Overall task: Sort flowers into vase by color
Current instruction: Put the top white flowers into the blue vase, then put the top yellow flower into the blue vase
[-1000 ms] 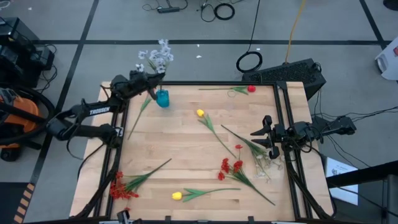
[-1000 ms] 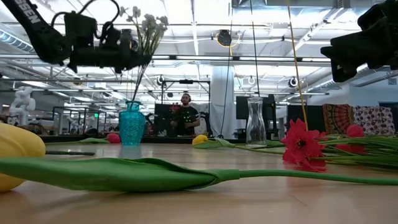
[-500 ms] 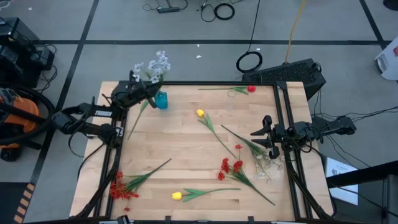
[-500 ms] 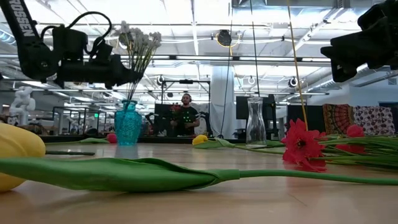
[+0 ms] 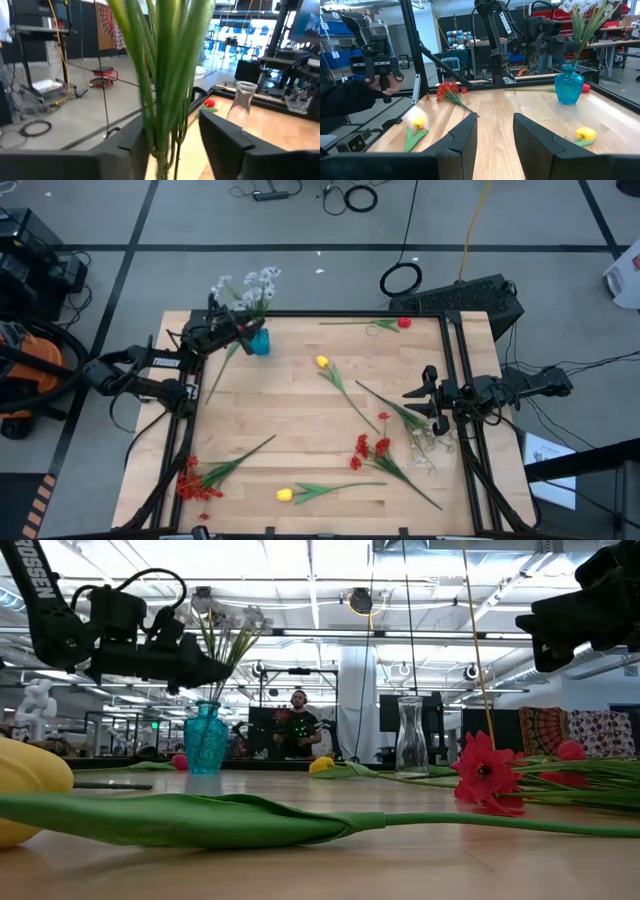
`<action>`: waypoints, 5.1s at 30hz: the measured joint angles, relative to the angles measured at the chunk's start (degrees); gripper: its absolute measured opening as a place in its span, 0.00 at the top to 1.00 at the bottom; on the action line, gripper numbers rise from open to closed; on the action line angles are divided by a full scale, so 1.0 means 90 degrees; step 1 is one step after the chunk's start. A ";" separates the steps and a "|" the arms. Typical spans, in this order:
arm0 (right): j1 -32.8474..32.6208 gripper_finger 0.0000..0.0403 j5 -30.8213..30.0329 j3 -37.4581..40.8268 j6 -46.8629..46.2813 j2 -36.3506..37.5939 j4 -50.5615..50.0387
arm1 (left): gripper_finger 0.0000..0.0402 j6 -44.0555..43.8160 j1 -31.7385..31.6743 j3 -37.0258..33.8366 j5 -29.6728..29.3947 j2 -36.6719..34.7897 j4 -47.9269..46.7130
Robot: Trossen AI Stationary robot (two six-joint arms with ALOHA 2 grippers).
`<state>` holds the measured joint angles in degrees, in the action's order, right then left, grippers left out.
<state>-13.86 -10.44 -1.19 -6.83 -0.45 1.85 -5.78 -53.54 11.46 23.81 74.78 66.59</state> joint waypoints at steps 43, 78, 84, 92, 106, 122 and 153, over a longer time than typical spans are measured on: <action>-0.0001 0.71 -0.0010 0.0000 0.0294 0.0000 0.0002 | 0.41 0.0223 0.1640 0.0575 -0.1736 -0.4452 -0.7792; 0.0002 0.71 -0.2194 0.0005 -0.0002 -0.0242 0.0268 | 0.41 -0.2657 0.6219 0.0551 -0.4973 -0.2643 -0.8226; 0.0002 0.71 -0.2730 -0.0175 -0.0195 -0.0917 0.0493 | 0.41 -0.2818 0.6312 0.0546 -0.4995 -0.1980 -0.7675; 0.0002 0.71 -0.3394 -0.1411 -0.0683 -0.2278 -0.0594 | 0.41 -0.2820 0.6309 0.0546 -0.4995 -0.1434 -0.7175; 0.0154 0.71 -0.3473 -0.3958 -0.2769 -0.4827 -0.3411 | 0.41 -0.2825 0.6309 0.0546 -0.5000 -0.0980 -0.6696; 0.2003 0.55 -0.1156 -0.6906 -0.2148 -0.8433 -0.4406 | 0.41 -0.2830 0.6309 0.0546 -0.5009 -0.0855 -0.6538; 0.3035 0.53 0.1140 -0.8791 -0.1350 -1.3162 -0.4498 | 0.41 -0.3001 0.6346 0.0546 -0.5038 -0.0855 -0.6597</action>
<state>13.45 -0.17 -80.31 -18.98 -118.91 -38.64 -32.78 3.57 16.38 -21.53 67.09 7.22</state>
